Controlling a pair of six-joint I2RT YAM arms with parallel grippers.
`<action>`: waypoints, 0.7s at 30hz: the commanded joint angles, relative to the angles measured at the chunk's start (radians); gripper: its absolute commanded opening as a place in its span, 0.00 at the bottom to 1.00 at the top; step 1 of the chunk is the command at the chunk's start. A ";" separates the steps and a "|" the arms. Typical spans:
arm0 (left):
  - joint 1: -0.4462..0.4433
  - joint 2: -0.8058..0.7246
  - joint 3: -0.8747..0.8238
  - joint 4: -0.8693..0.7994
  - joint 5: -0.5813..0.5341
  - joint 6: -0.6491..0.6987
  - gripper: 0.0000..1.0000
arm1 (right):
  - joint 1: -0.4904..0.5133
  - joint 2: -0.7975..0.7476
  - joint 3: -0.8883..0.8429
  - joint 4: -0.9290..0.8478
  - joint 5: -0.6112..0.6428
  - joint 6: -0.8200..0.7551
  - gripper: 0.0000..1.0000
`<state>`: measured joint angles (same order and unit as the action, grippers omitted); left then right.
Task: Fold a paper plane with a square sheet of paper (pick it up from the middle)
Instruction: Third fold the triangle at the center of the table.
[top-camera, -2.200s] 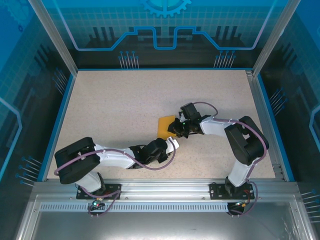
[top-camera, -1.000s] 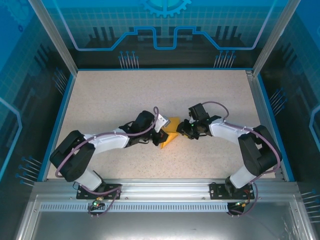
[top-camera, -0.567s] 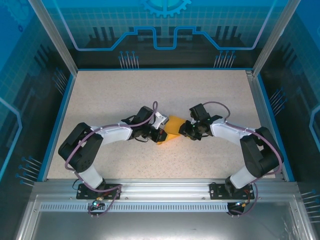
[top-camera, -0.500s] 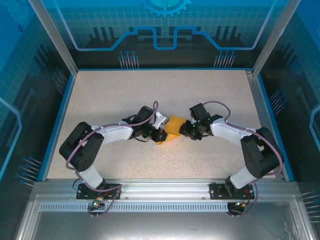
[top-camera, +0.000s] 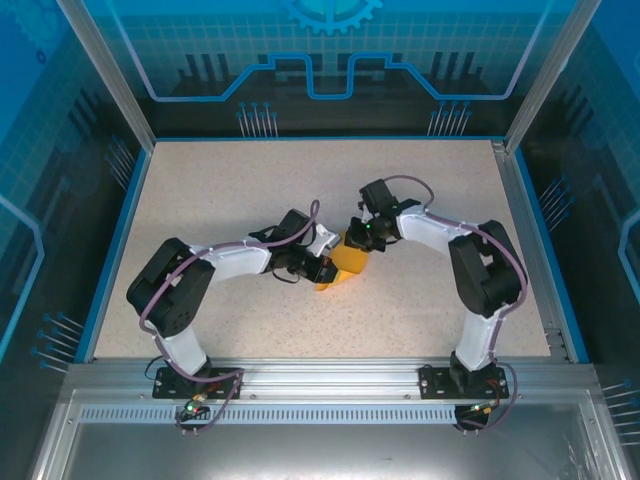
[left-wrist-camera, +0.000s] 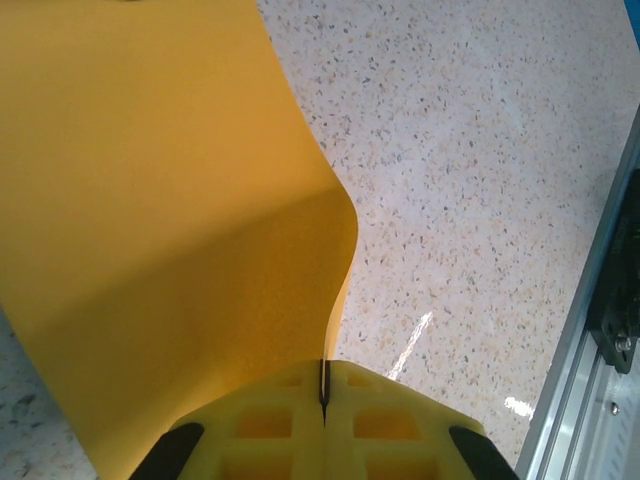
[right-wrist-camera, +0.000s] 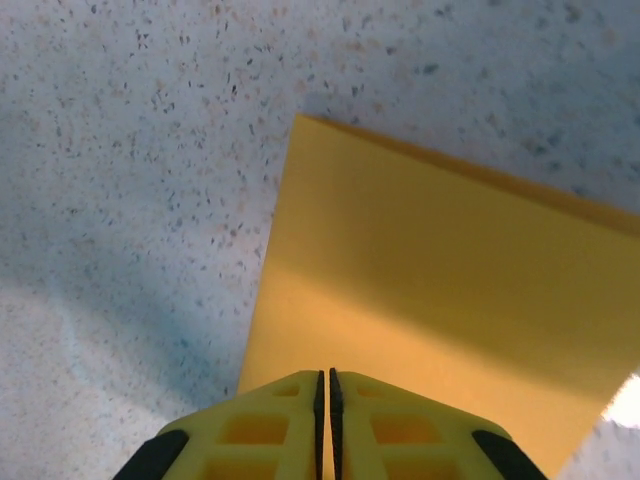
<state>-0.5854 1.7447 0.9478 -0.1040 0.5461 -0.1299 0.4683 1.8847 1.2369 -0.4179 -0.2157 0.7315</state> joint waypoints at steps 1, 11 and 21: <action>0.007 0.016 0.035 -0.035 0.052 -0.009 0.04 | -0.016 0.074 0.078 -0.103 -0.001 -0.094 0.13; 0.007 0.053 0.068 -0.066 0.083 -0.051 0.05 | 0.015 0.230 0.214 -0.202 -0.054 -0.267 0.15; 0.007 0.073 0.087 -0.083 0.119 -0.104 0.07 | 0.044 0.278 0.269 -0.233 -0.121 -0.444 0.17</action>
<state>-0.5850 1.8076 1.0065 -0.1589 0.6270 -0.2043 0.4992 2.1288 1.4944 -0.5945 -0.2928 0.3698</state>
